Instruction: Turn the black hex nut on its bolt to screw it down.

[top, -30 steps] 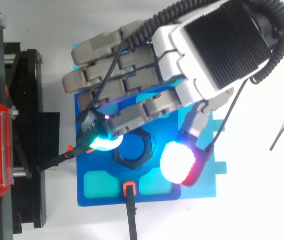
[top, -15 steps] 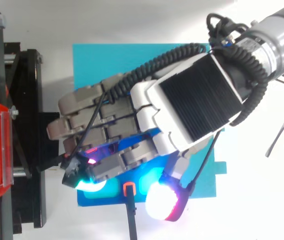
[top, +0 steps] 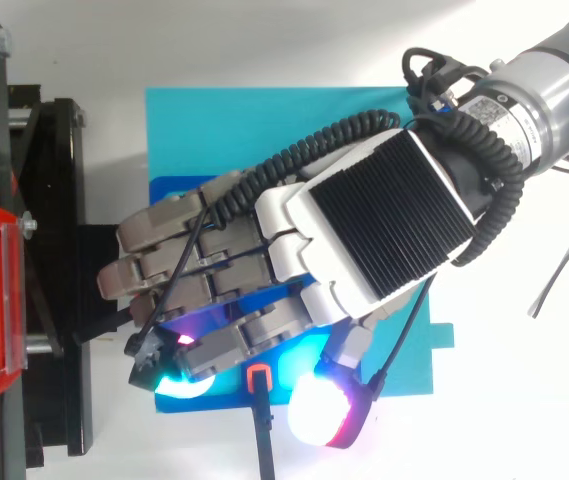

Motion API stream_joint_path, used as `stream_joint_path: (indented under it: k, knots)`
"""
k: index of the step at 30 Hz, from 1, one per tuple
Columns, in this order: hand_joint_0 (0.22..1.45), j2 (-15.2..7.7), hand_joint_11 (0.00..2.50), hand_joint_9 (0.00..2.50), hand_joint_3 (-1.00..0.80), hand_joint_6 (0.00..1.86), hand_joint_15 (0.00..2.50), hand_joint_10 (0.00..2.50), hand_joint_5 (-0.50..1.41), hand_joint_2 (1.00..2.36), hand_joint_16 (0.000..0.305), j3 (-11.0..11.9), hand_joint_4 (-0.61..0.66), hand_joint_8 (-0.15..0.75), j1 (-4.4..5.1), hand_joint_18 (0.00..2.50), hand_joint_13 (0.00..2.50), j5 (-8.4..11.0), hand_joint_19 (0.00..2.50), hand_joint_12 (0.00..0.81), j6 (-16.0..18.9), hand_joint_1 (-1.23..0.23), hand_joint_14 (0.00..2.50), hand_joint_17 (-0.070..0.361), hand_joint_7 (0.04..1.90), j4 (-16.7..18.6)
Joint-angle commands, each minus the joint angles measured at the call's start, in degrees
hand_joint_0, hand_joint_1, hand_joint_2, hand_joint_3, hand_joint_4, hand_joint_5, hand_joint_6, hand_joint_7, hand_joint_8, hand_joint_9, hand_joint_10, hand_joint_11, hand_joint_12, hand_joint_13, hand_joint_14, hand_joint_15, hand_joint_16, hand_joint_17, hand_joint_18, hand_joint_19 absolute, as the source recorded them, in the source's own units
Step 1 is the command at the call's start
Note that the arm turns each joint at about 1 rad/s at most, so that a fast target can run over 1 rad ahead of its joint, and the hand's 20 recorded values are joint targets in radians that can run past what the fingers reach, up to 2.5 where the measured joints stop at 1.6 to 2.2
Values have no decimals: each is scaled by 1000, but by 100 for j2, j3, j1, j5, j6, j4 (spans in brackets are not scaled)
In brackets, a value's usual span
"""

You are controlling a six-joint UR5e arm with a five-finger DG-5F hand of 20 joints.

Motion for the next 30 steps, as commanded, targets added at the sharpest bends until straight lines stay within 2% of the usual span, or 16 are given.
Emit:
stream_joint_path:
  k: [1, 17, 22, 30]
  knots:
    - [432, -2, 372, 495, -500, 501, 162, 6, -175, 1000, 54, 3, 266, 315, -52, 374, 461, -80, 203, 383, -14, -470, 5, 121, 1006, -31]
    - [435, -2, 374, 494, -500, 500, 161, 6, -174, 1000, 53, -41, 261, 315, -105, 355, 447, -133, 194, 376, -172, -444, 5, 120, 1019, -172]
    - [435, -2, 374, 493, -500, 500, 160, 6, -173, 1000, 53, -50, 265, 314, -114, 353, 445, -274, 201, 374, -181, -444, 5, 120, 1020, -260]
    - [436, -2, 371, 494, -500, 500, 161, 6, -170, 1000, 53, -41, 261, 314, -166, 351, 445, -326, 190, 373, -181, -442, 5, 120, 1040, -233]
